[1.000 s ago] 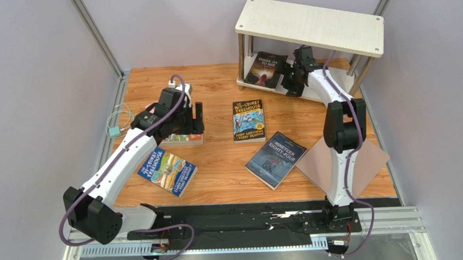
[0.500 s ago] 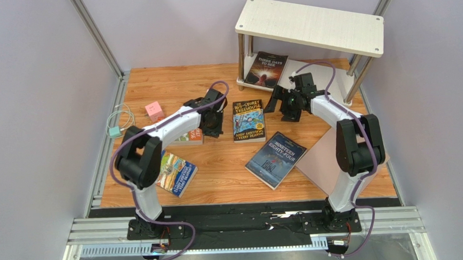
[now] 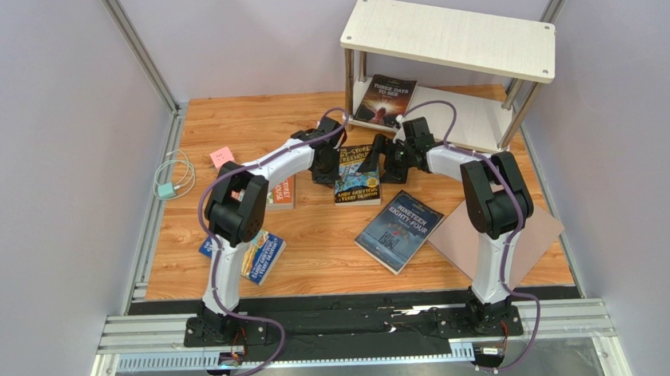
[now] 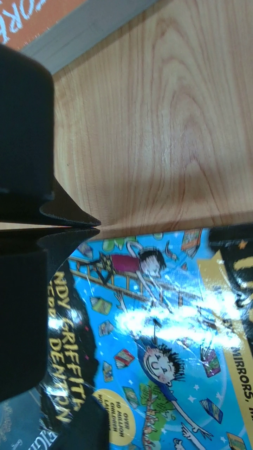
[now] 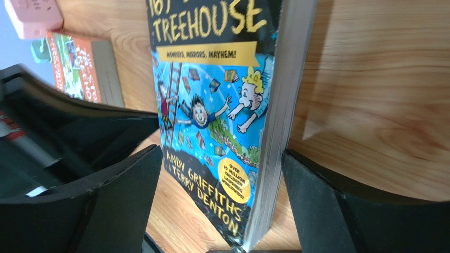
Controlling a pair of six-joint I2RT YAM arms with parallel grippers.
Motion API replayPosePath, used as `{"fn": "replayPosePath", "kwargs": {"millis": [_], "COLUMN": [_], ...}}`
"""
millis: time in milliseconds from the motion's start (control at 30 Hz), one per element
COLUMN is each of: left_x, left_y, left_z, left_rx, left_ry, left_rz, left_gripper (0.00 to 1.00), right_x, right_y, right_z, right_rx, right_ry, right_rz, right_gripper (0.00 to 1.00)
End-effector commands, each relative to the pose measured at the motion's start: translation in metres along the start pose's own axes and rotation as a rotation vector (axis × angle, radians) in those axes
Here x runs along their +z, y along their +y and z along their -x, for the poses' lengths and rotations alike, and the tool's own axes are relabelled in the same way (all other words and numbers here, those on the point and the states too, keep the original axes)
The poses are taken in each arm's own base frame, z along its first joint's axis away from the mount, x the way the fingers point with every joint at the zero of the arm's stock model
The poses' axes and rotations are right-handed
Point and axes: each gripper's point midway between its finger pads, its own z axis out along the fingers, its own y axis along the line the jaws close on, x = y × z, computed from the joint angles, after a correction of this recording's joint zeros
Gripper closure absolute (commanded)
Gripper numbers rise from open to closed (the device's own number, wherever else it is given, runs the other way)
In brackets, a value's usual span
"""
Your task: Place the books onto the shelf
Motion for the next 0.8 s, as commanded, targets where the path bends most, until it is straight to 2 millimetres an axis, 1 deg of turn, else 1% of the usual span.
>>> {"fn": "replayPosePath", "kwargs": {"millis": [0, 33, 67, 100, 133, 167, 200, 300, 400, 433, 567, 600, 633, 667, 700, 767], "left_x": [0.006, 0.008, 0.01, 0.011, 0.013, 0.013, 0.014, 0.015, 0.016, 0.017, 0.021, 0.022, 0.023, 0.024, 0.023, 0.023], "left_y": [-0.005, -0.004, -0.003, -0.003, -0.002, -0.002, -0.003, -0.003, -0.002, -0.001, 0.001, 0.001, 0.002, 0.003, 0.004, 0.006], "left_z": [-0.009, -0.011, -0.014, -0.015, -0.017, -0.018, -0.019, -0.021, -0.022, -0.024, -0.026, -0.026, -0.026, -0.027, -0.027, -0.028], "left_rx": [-0.007, -0.007, -0.005, -0.004, -0.004, -0.004, -0.004, -0.005, -0.004, 0.0, -0.001, -0.001, 0.0, -0.001, -0.001, -0.001], "left_ry": [0.045, 0.05, 0.061, 0.066, 0.068, 0.073, 0.074, 0.081, 0.081, 0.085, 0.09, 0.09, 0.092, 0.092, 0.091, 0.088], "left_rz": [0.005, 0.008, 0.01, 0.009, 0.01, 0.007, 0.006, 0.003, 0.006, 0.008, 0.019, 0.019, 0.021, 0.027, 0.03, 0.042], "left_gripper": [1.0, 1.0, 1.0, 1.0, 1.0, 1.0, 1.0, 1.0, 1.0, 1.0, 1.0, 1.0, 1.0, 1.0, 1.0, 1.0], "right_x": [0.009, 0.008, 0.002, -0.002, -0.004, -0.01, -0.014, -0.018, -0.019, -0.019, -0.018, -0.016, -0.011, -0.008, -0.006, 0.002], "right_y": [0.032, 0.035, 0.043, 0.057, 0.059, 0.07, 0.081, 0.091, 0.093, 0.095, 0.096, 0.095, 0.088, 0.086, 0.085, 0.077], "right_z": [0.003, -0.002, -0.001, 0.009, 0.002, 0.004, 0.01, 0.01, 0.01, 0.007, 0.006, 0.006, 0.005, 0.002, 0.003, -0.003], "right_rx": [-0.052, -0.048, -0.052, -0.084, -0.079, -0.069, -0.097, -0.089, -0.091, -0.094, -0.094, -0.087, -0.082, -0.08, -0.079, -0.082], "right_ry": [-0.03, -0.025, -0.037, -0.086, -0.074, -0.087, -0.121, -0.125, -0.125, -0.115, -0.117, -0.109, -0.102, -0.088, -0.083, -0.057], "right_rz": [0.112, 0.128, 0.152, 0.215, 0.251, 0.291, 0.346, 0.402, 0.416, 0.429, 0.439, 0.427, 0.404, 0.398, 0.385, 0.343], "right_gripper": [0.11, 0.11, 0.11, 0.12, 0.12, 0.12, 0.13, 0.15, 0.24, 0.29, 0.31, 0.36, 0.37, 0.41, 0.46, 0.5]}}
